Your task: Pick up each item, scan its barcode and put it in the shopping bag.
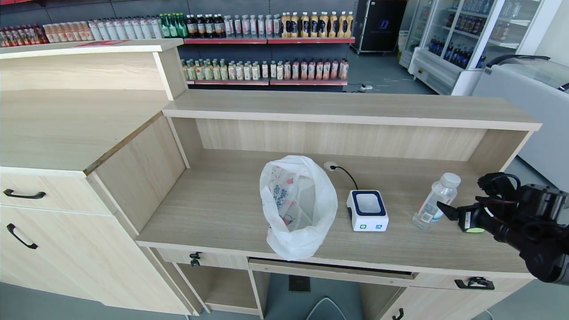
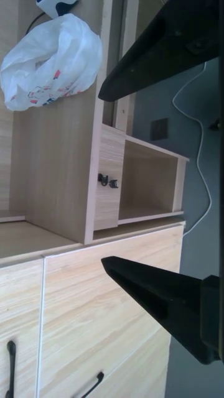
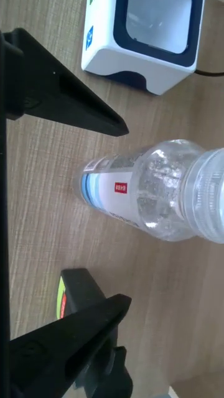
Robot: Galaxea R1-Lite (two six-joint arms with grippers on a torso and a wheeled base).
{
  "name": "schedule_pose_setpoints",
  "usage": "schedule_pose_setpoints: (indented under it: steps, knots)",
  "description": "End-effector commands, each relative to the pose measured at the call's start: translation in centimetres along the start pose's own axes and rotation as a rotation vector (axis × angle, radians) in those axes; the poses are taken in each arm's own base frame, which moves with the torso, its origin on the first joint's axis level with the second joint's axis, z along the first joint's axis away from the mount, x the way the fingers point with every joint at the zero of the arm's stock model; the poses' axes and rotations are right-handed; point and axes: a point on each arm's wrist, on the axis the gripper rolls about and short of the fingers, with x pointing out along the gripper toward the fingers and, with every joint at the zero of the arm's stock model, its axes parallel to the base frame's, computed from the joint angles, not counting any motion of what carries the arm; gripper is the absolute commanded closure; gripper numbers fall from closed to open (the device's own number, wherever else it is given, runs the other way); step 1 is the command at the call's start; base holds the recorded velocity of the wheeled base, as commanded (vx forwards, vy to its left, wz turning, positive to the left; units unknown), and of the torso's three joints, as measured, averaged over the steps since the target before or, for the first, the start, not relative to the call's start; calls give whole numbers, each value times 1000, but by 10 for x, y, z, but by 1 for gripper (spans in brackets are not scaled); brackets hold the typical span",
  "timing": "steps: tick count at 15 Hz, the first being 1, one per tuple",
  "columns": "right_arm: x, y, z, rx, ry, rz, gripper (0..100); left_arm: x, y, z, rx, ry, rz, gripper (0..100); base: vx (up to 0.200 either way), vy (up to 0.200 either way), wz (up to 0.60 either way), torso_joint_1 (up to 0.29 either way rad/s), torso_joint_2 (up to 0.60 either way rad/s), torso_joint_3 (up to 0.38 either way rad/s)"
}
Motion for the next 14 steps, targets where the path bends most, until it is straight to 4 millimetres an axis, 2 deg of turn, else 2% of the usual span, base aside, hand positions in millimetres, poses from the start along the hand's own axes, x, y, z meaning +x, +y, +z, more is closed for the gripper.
schedule_pose_setpoints:
  steps: [1,4,12,14]
  knots:
    - [7,10,-4,-4,7,33,0,0,0,0,0,-1,0,0,0,0,0,0,0,0]
    - [16,18,-7,-15,-9,53,0,0,0,0,0,-1,0,0,0,0,0,0,0,0]
    - [42,20,-9,-33,-44,58,0,0,0,0,0,-1,0,0,0,0,0,0,0,0]
    - [48,25,-12,-32,-43,77,0,0,0,0,0,-1,0,0,0,0,0,0,0,0]
